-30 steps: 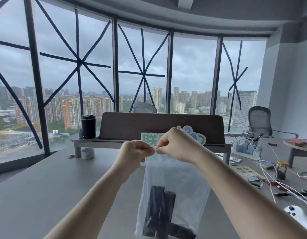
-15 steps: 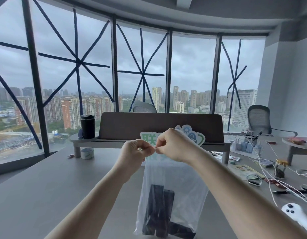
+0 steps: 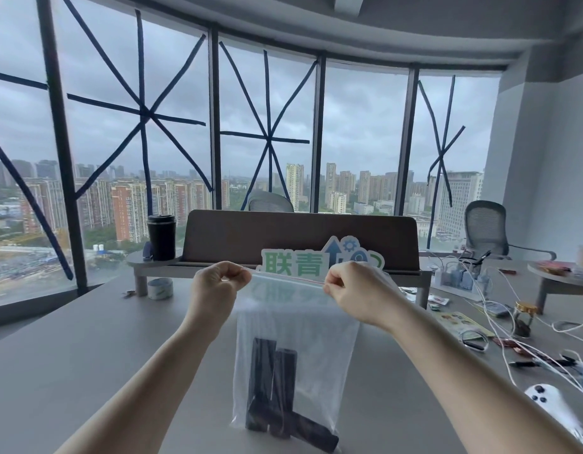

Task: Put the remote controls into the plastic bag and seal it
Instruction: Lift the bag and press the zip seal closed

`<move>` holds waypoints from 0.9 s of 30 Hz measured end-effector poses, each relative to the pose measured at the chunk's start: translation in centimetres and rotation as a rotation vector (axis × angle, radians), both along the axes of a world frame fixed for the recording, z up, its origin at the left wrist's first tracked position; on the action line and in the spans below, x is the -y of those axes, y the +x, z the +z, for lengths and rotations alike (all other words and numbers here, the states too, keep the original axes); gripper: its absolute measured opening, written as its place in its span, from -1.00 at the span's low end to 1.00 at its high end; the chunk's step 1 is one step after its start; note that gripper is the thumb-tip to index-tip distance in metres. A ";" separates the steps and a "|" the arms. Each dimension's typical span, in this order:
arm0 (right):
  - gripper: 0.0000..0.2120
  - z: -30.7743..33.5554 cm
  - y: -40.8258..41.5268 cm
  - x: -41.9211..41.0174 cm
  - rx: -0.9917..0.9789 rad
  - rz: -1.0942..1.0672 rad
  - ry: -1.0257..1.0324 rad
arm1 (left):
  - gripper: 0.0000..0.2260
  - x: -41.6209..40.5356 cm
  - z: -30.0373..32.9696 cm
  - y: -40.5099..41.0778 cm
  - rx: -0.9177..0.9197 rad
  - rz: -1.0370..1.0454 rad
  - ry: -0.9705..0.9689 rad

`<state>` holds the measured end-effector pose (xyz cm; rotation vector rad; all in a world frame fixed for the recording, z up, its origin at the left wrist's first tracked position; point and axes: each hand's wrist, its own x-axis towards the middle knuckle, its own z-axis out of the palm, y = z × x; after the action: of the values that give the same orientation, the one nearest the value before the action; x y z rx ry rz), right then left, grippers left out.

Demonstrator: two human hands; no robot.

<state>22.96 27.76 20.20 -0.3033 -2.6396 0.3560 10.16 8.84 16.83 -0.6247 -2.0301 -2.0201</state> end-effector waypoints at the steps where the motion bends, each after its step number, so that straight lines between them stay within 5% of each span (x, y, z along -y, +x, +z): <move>1: -0.81 -0.1 0.1 -0.2 -0.001 -0.006 0.006 | -0.88 0.2 -0.1 -0.3 0.015 -0.001 0.009; 14: -0.81 -0.5 1.1 -0.3 -0.027 -0.018 0.012 | -0.84 2.8 -0.7 -2.7 0.064 0.005 0.093; 21: -0.78 -0.1 -1.5 1.9 -0.270 -0.039 0.059 | -0.82 4.9 -0.2 -5.0 0.086 -0.021 0.185; 27: -0.79 -1.6 -12.6 3.0 -0.205 0.010 -0.242 | -0.89 6.9 -1.6 -10.9 0.214 0.063 0.124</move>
<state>10.32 24.72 18.64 -0.3123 -2.3994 0.6750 -0.76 1.94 15.28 -0.3285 -1.9878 -2.2376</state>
